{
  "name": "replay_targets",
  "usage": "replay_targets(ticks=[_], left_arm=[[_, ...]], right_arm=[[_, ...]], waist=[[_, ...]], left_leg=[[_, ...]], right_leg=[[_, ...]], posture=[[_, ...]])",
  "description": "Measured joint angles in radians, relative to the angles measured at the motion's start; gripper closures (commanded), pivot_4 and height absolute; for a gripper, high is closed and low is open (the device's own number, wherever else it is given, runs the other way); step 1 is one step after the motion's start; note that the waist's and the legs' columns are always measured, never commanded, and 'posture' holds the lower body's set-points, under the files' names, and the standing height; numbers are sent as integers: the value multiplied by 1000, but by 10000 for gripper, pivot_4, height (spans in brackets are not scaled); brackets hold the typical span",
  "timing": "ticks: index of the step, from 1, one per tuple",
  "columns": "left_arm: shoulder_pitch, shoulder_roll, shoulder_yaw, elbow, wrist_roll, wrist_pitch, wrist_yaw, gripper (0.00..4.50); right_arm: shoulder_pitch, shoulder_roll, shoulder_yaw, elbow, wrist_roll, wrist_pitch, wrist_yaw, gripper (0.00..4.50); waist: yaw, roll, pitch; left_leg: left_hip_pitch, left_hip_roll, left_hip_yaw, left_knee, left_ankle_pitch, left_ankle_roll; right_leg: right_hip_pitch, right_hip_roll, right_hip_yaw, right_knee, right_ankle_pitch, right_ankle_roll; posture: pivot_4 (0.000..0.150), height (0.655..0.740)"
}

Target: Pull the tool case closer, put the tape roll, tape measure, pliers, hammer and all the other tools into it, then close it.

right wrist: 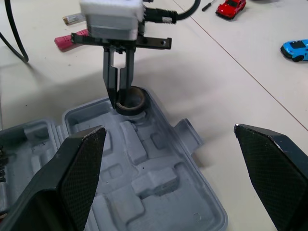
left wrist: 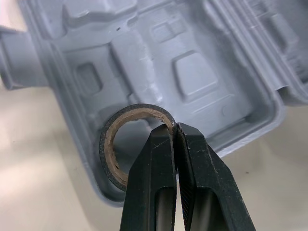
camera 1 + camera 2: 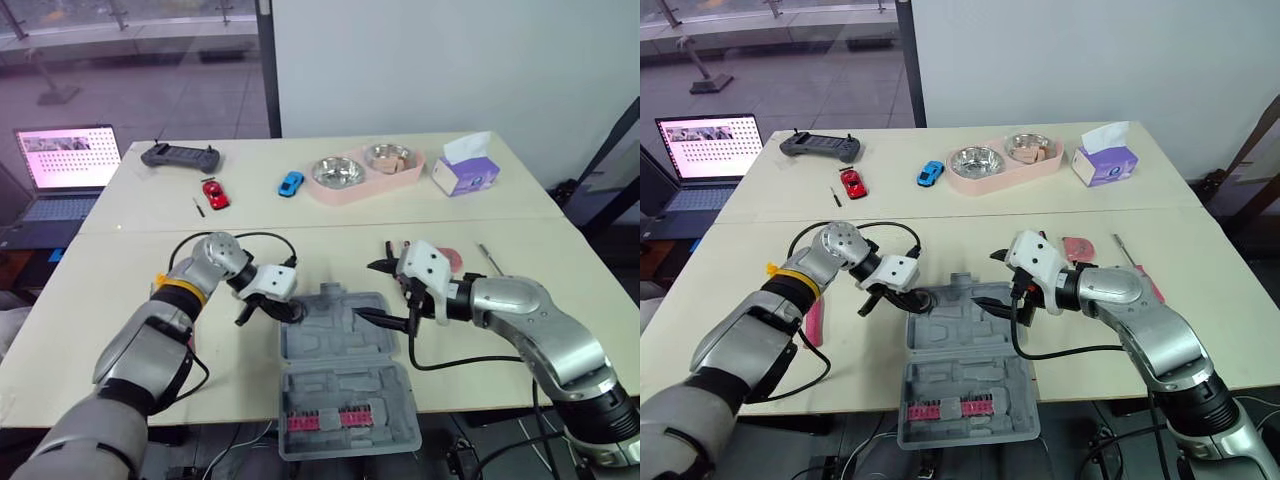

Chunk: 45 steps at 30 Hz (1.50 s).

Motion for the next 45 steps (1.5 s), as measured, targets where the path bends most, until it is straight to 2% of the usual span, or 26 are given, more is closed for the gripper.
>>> replay_targets(ticks=[11, 14, 17, 22, 30, 33, 35, 45], left_arm=[[-2, -5, 9, 8, 17, -18, 13, 44830], [-2, -7, 20, 16, 18, -20, 22, 33985], [-2, -14, 33, 12, 13, -12, 2, 20932], [-2, -6, 64, -56, -33, 37, -62, 20932], [24, 36, 94, -144, -94, 115, -69, 20932], [57, 46, 128, -154, -112, 142, -46, 20932], [95, 46, 169, -177, -146, 182, -25, 26138], [274, 41, 252, -329, -190, 246, 137, 26138]], right_arm=[[0, 0, 0, 0, 4, 2, 0, 0], [0, 0, 0, 0, 4, 2, -1, 0], [0, 0, 0, 0, 5, 2, -1, 0], [0, 0, 0, 0, 5, 2, -2, 0], [0, 0, 0, 0, 5, 3, -4, 0], [1, 0, 0, 0, 5, 3, -8, 0], [2, 0, 0, 0, 5, 3, -10, 0], [16, 0, -1, -4, 6, 3, -21, 0]], waist=[[1, 0, 0], [1, 0, 0], [1, 0, 0], [1, 0, 0], [0, 0, 0], [0, 0, 0], [0, 0, 0], [2, 0, 0]], left_leg=[[0, 0, 0, 0, 0, 0], [0, 0, 0, 0, 0, 0], [0, 0, 0, 0, 0, 0], [0, 0, 0, 0, 0, 0], [0, 0, 0, 0, 0, 0], [0, 0, 0, 0, 0, 0], [0, 0, 0, 0, 0, 0], [0, 0, 0, 0, 0, 0]], right_leg=[[0, 0, 0, 0, 0, 0], [0, 0, 0, 0, 0, 0], [0, 0, 0, 0, 0, 0], [0, 0, 0, 0, 0, 0], [0, 0, 0, 0, 0, 0], [0, 0, 0, 0, 0, 0], [0, 0, 0, 0, 0, 0], [0, 0, 1, 0, 0, 0]], posture=[[1500, 7400], [1500, 7400], [1500, 7400], [1500, 7400], [1500, 7400], [1500, 7400], [1500, 7400], [1500, 7400]])
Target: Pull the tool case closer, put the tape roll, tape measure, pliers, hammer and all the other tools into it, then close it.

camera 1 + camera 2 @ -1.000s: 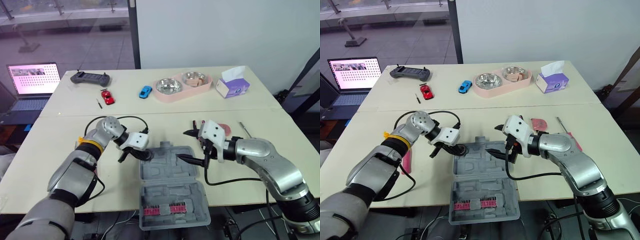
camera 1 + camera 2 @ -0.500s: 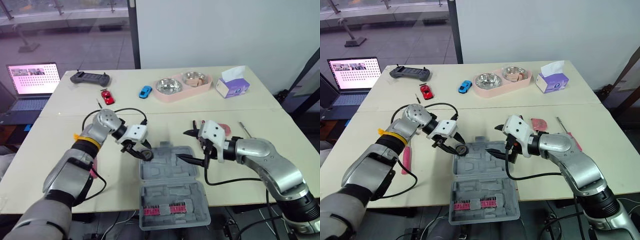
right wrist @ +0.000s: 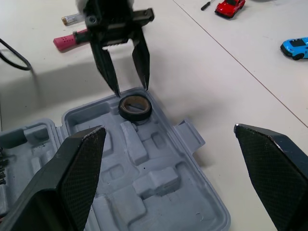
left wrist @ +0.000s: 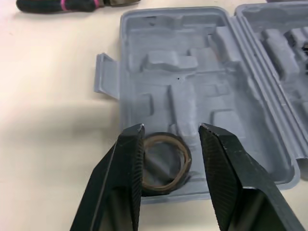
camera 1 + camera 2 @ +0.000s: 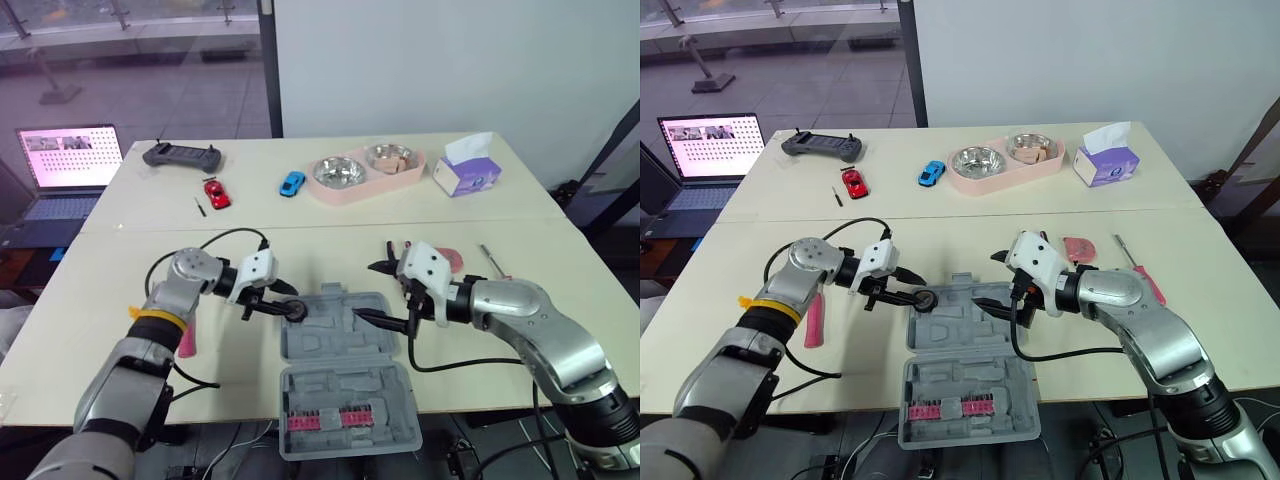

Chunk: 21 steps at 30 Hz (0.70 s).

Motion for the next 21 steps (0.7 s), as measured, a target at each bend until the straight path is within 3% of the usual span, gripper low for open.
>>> replay_targets(ticks=[13, 21], left_arm=[[52, -39, 2, -1, 17, -54, 160, 26138], [51, -35, -42, 79, 115, -205, 241, 26138]], right_arm=[[9, 5, 0, -14, 3, 1, -15, 0], [10, 6, -3, -25, 25, 13, -22, 0]], waist=[[1, 0, 0], [2, 0, 0]], left_leg=[[0, 0, 0, 0, 0, 0], [0, 0, 0, 0, 0, 0]], right_leg=[[0, 0, 0, 0, 0, 0], [1, 0, 0, -1, 0, 0]], posture=[[1500, 7400], [1500, 7400]])
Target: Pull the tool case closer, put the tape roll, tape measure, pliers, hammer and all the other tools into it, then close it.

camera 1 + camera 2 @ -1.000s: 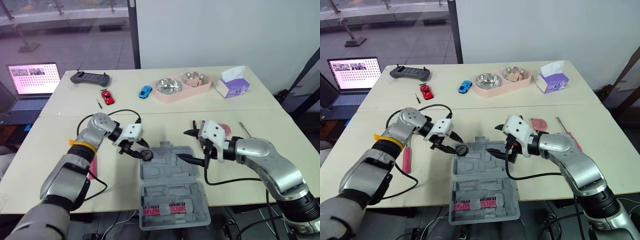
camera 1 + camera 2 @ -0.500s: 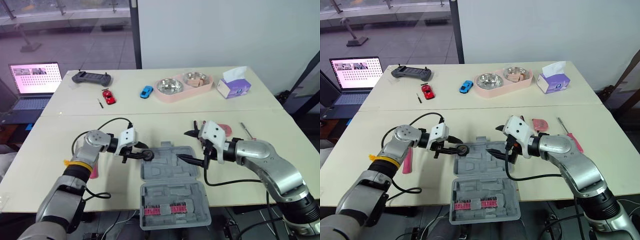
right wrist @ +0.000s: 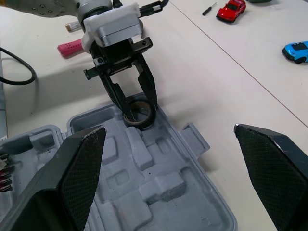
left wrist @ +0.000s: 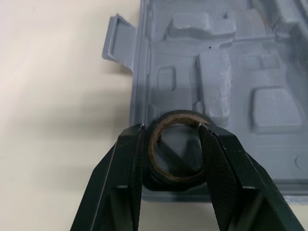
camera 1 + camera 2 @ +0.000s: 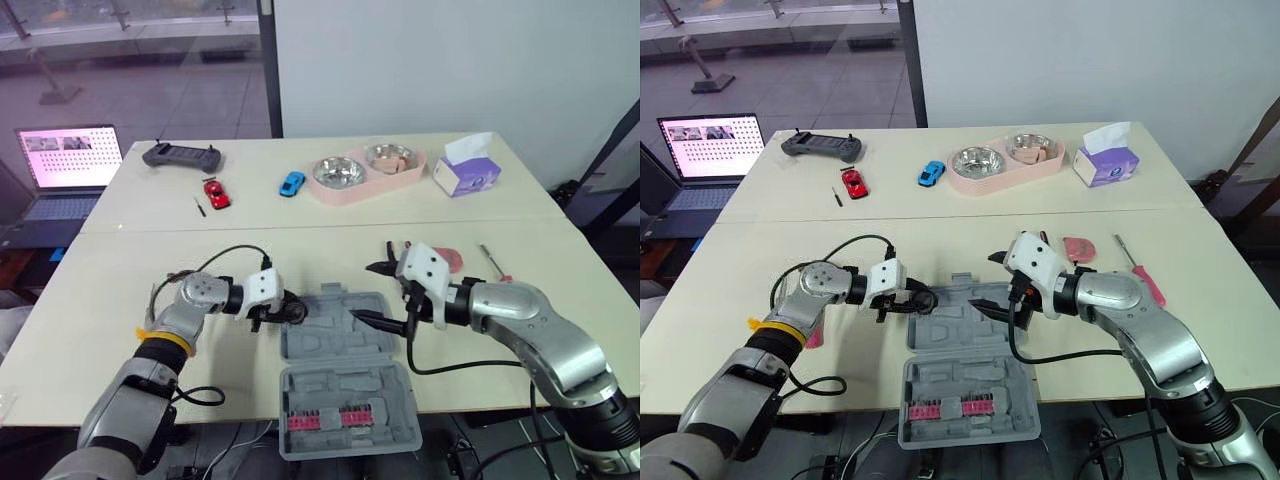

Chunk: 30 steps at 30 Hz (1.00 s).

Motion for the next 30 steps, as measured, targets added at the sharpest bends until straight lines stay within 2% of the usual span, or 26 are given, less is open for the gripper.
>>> replay_targets(ticks=[11, 15, 18, 25, 30], left_arm=[[-20, -1, -38, 10, 39, -32, 42, 26138], [-30, -1, -34, 5, 23, 13, 25, 26138], [-37, 12, -5, -45, -31, 122, -21, 26138], [-46, 153, 146, -349, -270, 478, -154, 26138], [126, 380, 272, -413, -352, 651, -206, 26138]], right_arm=[[0, -1, -17, 0, 15, 3, -5, 0], [0, -1, -17, 0, 15, 3, -5, 0], [7, -1, -36, 0, 20, 2, -5, 0], [97, -28, -131, 2, 18, -20, -5, 0], [305, -84, -355, 4, 21, -38, 4, 0]], waist=[[-1, 0, 0], [-1, 0, 0], [-1, 0, 0], [-4, 0, 0], [-13, 1, 0]], left_leg=[[1, 0, 0, 0, 0, 0], [1, 0, 0, 0, 0, 0], [0, 0, 0, 0, 0, 0], [-1, 0, 0, 0, 0, 0], [1, 1, 1, -6, 0, 0]], right_leg=[[0, 0, 0, 0, 0, 0], [0, 0, 0, 0, 0, 0], [0, 0, 0, 0, 0, 0], [-1, 0, 0, 0, 0, 0], [-2, 1, 2, -1, 0, 0]], posture=[[1500, 7400], [1500, 7400], [1500, 7400], [1500, 7400], [1500, 7400]])
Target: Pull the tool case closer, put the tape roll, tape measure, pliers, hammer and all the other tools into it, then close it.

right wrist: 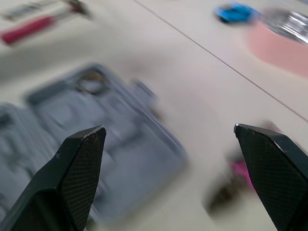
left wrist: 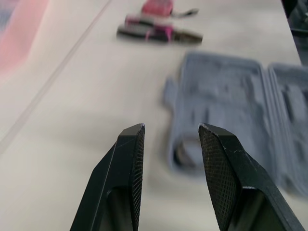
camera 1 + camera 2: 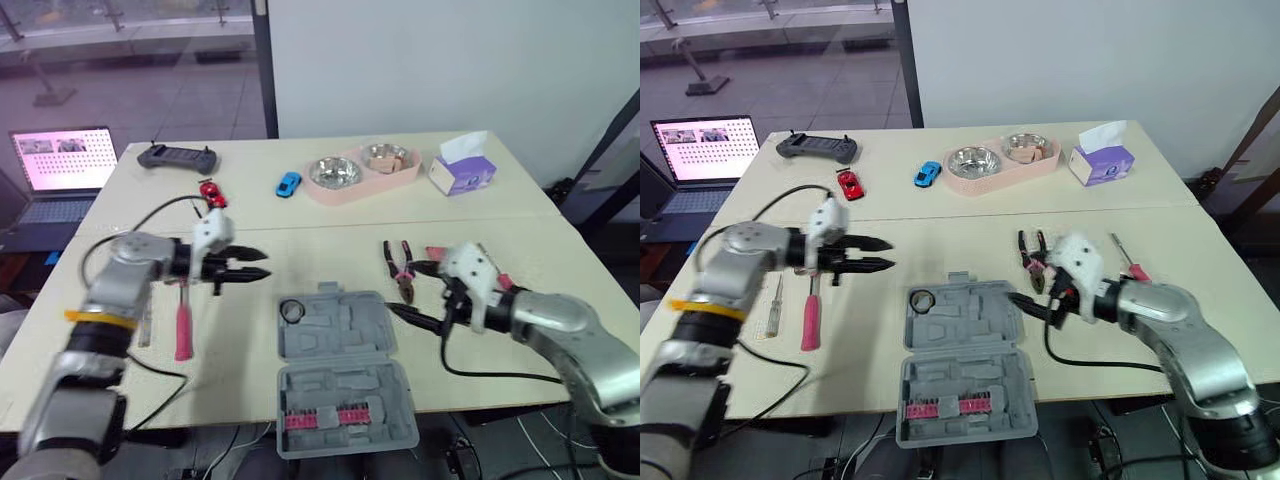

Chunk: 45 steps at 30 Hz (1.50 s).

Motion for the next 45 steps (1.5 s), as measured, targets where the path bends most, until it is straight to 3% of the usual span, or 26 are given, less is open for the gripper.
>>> replay_targets(ticks=[4, 12, 18, 23, 30, 33, 39, 45], left_arm=[[172, 133, 152, 103, -3, -37, 52, 26138], [377, 210, 326, 382, 18, -239, 167, 26138], [435, 237, 373, 500, 22, -333, 195, 498], [440, 239, 380, 526, 22, -363, 199, 498], [441, 234, 379, 517, 19, -362, 196, 498], [457, 205, 376, 429, 8, -341, 178, 498], [575, 70, 301, -57, -70, -120, 196, 498], [612, -60, 248, -446, -145, -49, 266, 498]], right_arm=[[204, -3, -195, 12, -2, -49, 38, 0], [408, 67, -426, 130, 1, -175, 80, 0], [453, 50, -537, 277, -18, -256, 104, 0], [450, 44, -535, 382, -37, -308, 118, 0], [449, 45, -530, 352, -34, -314, 115, 0], [477, 64, -527, 242, -22, -273, 89, 0], [488, 177, -421, -172, 65, -62, -105, 0], [314, 294, -184, -310, -13, 150, -435, 0]], waist=[[12, 0, 0], [17, 0, 0], [13, 0, -1], [12, 1, -1], [12, 1, -1], [14, 2, -1], [13, 2, -2], [10, 2, -3]], left_leg=[[2, 0, 1, -5, 1, -2], [2, 0, 1, -5, 1, -3], [2, 1, 1, -8, 0, -3], [2, 2, 2, -8, 0, -3], [2, 3, 3, -8, 0, -3], [2, 3, 3, -8, 0, -3], [1, 4, 3, -8, -1, -5], [1, 4, 5, -7, 0, -3]], right_leg=[[0, -1, 1, -1, 0, 0], [2, -2, 1, -7, 0, 0], [2, -2, 1, -10, 0, -1], [2, -2, 1, -10, 1, -1], [2, -2, 1, -10, 1, -1], [2, -2, 2, -10, 1, -1], [1, -2, 4, -11, 0, -3], [1, -2, 5, -13, 1, -8]], posture=[[1500, 7400], [1500, 7400], [1500, 7400], [1500, 7400], [1500, 7400], [1500, 7400], [1500, 7400], [1500, 7400]])
